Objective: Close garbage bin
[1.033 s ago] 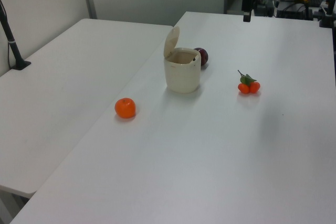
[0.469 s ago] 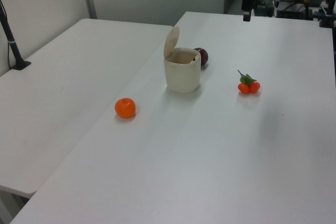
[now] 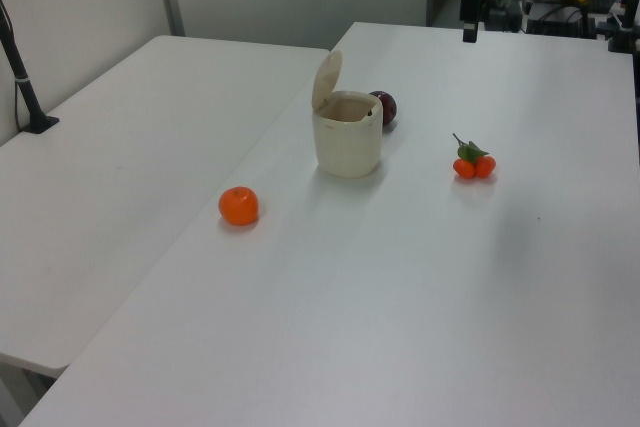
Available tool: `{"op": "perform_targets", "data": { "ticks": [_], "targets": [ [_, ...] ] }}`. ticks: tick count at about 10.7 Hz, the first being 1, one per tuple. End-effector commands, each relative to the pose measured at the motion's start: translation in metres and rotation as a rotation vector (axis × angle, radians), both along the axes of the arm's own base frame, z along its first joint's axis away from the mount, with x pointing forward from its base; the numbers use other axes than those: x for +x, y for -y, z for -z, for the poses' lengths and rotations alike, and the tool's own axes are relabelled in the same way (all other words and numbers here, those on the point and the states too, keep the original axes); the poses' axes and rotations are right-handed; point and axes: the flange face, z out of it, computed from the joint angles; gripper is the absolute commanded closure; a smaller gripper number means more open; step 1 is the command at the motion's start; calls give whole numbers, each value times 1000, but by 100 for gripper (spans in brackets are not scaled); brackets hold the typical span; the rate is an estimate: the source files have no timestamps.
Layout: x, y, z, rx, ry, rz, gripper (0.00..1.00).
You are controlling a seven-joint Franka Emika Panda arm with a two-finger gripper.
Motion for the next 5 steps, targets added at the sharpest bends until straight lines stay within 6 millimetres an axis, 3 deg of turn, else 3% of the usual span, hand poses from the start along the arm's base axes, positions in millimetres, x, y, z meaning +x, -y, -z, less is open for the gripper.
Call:
{"op": "perform_targets", "data": {
  "ticks": [1,2,3,5],
  "targets": [
    [-3,1,-1,24,-8,17,80],
    [0,1,5,23,-16,17,95],
    [1,0,7,23,-16,13,100],
    [9,5,15,14,-19,9,100]
  ]
}}
